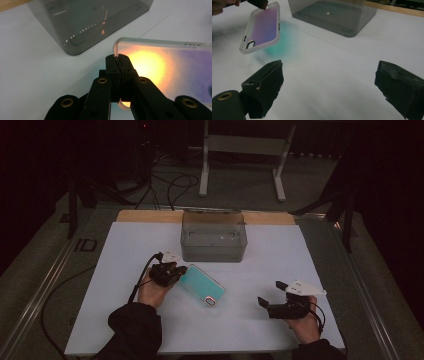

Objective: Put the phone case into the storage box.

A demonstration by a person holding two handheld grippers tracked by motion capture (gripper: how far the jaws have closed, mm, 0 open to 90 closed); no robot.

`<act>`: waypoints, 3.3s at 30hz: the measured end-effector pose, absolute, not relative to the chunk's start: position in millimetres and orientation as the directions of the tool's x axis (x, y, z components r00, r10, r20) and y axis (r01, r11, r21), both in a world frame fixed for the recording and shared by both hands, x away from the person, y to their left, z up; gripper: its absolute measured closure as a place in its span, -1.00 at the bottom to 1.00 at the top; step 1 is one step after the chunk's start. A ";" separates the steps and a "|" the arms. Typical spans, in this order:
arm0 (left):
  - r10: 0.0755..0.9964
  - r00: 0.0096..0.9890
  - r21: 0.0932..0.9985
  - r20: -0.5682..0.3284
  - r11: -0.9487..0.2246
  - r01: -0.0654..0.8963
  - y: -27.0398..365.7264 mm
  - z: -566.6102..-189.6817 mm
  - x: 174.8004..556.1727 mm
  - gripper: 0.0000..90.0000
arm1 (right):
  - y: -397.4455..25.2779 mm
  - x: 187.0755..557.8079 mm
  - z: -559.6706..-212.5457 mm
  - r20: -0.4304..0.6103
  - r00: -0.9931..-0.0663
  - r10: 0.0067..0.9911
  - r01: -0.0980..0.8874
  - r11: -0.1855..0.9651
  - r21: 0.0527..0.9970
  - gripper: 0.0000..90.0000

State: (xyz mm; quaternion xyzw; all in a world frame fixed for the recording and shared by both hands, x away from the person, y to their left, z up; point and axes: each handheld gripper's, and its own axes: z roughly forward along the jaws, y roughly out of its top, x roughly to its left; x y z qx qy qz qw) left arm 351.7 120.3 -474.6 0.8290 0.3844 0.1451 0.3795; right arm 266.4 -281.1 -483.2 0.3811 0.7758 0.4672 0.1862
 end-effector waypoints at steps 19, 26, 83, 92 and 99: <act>0.753 0.657 0.781 -0.039 -0.388 0.490 124.2 -460.0 350.0 0.99 | -264.5 283.4 -460.7 0.107 -0.691 0.715 0.410 0.265 0.873 -0.82; 0.750 0.661 0.788 -0.037 -0.384 0.480 119.7 -457.8 349.9 0.99 | -257.3 290.7 -454.9 0.114 -0.705 0.700 0.412 0.274 0.869 -0.82; 0.726 0.686 0.868 -0.049 -0.309 0.389 110.0 -439.4 337.8 0.99 | -162.4 351.4 -434.3 0.259 -0.776 0.576 0.544 0.402 0.737 -0.36; 0.724 0.689 0.868 -0.046 -0.312 0.386 109.9 -440.2 338.8 0.99 | -157.7 356.3 -436.5 0.362 -0.778 0.513 0.591 0.406 0.697 0.27; 0.726 0.686 0.868 -0.044 -0.313 0.386 108.1 -443.0 339.0 0.99 | -159.6 356.6 -434.6 0.393 -0.775 0.495 0.604 0.398 0.691 0.56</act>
